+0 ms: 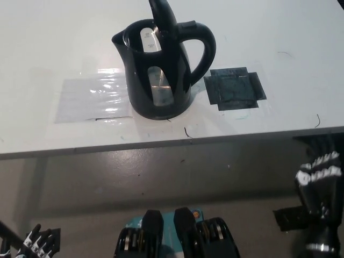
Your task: The robot uses its right hand to push down on the lid of a kettle kept in the middle of the desk to close it
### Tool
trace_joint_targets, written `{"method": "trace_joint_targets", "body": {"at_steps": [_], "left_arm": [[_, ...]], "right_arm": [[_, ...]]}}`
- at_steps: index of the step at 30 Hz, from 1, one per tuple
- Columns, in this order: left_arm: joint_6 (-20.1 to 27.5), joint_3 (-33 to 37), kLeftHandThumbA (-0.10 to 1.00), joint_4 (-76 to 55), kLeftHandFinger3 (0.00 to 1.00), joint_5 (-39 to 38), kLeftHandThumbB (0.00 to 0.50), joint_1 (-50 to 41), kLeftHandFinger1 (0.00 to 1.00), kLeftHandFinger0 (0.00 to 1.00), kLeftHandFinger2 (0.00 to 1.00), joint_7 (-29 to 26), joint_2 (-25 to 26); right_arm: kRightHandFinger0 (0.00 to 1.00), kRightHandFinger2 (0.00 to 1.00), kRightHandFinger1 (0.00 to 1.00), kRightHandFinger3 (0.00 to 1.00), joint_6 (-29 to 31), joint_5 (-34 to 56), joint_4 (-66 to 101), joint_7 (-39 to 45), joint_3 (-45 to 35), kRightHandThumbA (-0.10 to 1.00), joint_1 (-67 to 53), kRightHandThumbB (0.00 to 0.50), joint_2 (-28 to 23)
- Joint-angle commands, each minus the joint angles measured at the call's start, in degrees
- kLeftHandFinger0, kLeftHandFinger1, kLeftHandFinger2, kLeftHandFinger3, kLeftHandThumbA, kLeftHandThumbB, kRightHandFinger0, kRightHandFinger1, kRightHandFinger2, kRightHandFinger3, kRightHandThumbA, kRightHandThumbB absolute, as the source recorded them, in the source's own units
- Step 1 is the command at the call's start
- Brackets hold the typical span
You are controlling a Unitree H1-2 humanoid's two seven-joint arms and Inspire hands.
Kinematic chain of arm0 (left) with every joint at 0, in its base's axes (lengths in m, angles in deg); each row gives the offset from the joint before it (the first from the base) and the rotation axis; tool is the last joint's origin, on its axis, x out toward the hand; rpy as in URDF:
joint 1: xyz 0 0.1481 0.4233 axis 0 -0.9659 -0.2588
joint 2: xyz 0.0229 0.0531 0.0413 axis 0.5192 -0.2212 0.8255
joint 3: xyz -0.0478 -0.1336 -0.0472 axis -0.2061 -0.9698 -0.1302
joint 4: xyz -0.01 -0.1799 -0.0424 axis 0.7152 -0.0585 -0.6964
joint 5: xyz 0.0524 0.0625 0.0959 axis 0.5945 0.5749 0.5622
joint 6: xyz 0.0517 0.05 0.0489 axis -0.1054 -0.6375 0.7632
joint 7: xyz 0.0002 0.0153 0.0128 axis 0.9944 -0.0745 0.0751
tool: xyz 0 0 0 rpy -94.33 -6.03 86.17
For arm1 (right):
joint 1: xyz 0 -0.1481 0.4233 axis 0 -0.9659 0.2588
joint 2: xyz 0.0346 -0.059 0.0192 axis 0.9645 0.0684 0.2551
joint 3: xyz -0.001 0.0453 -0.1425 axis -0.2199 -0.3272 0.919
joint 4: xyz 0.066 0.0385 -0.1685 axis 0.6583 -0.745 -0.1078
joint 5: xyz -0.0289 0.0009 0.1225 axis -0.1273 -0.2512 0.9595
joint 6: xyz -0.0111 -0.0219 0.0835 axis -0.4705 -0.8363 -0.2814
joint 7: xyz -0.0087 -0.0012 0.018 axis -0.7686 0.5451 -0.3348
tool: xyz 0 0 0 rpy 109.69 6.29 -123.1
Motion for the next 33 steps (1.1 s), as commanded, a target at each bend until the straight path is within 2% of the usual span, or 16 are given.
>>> {"method": "trace_joint_targets", "body": {"at_steps": [1,4,5,8,10,12,13,15,18,20,25,33], "left_arm": [[3.4,-1.0,1.00,-1.9,1.00,-4.6,0.492,-0.6,1.00,1.00,1.00,4.3,1.5],[3.5,-1.0,1.00,-1.7,1.00,-4.8,0.490,-0.7,1.00,1.00,1.00,4.5,1.5],[3.4,-0.9,1.00,-1.9,1.00,-4.2,0.500,-0.7,1.00,1.00,1.00,4.1,1.7],[3.6,-0.6,1.00,-1.5,1.00,-4.2,0.500,-0.7,1.00,1.00,1.00,4.4,1.6],[3.6,-0.5,1.00,-1.4,1.00,-3.9,0.500,-1.1,1.00,1.00,1.00,4.6,1.7],[3.4,-0.5,1.00,-1.3,1.00,-3.8,0.500,-1.1,1.00,1.00,1.00,4.6,1.8],[3.4,-0.5,1.00,-1.3,1.00,-3.7,0.500,-1.1,1.00,1.00,1.00,4.7,1.9],[3.7,0.0,1.00,-1.2,1.00,-3.5,0.500,-1.2,1.00,1.00,1.00,4.5,1.1],[3.6,0.0,1.00,-1.3,1.00,-3.9,0.500,-1.0,1.00,1.00,1.00,4.4,0.7],[3.6,0.0,1.00,-1.3,1.00,-4.1,0.500,-1.0,1.00,1.00,1.00,4.5,0.7],[4.4,0.1,1.00,-0.7,1.00,-4.3,0.500,-0.8,1.00,1.00,1.00,5.3,0.6],[4.7,1.0,1.00,-0.7,1.00,-3.6,0.495,-0.8,1.00,1.00,1.00,5.2,-0.2]], "right_arm": [[1.00,1.00,1.00,1.00,-12.0,-14.8,25.1,-3.8,3.8,0.32,13.7,0.000,2.7],[1.00,1.00,1.00,1.00,-17.6,-16.0,26.7,-2.8,5.5,0.40,20.9,0.003,1.8],[1.00,1.00,1.00,1.00,-20.3,-16.6,25.4,-1.6,6.9,0.43,26.3,0.026,0.9],[1.00,1.00,1.00,1.00,-21.4,-18.5,22.2,-1.5,8.0,0.46,31.8,0.043,-0.1],[1.00,1.00,1.00,1.00,-23.7,-16.8,18.8,-0.8,9.4,0.54,35.7,0.054,-0.7],[1.00,1.00,1.00,1.00,-25.6,-16.6,15.1,-1.4,10.1,0.54,39.5,0.080,0.0],[1.00,1.00,1.00,1.00,-26.3,-17.3,12.6,-1.8,10.8,0.48,41.9,0.088,0.3],[1.00,1.00,1.00,1.00,-26.8,-17.4,8.8,-2.2,11.6,0.53,44.7,0.090,0.4],[1.00,1.00,1.00,1.00,-25.6,-17.3,1.9,-3.3,12.4,0.54,48.8,0.081,0.7],[1.00,1.00,1.00,1.00,-25.3,-16.4,-0.7,-4.0,12.3,0.54,50.3,0.094,1.1],[1.00,1.00,1.00,1.00,-20.7,-15.6,-14.3,-6.1,12.5,0.55,56.7,0.077,2.1],[1.00,1.00,1.00,1.00,-17.5,-16.2,-27.7,-8.6,13.6,0.61,62.7,0.125,2.5]]}}
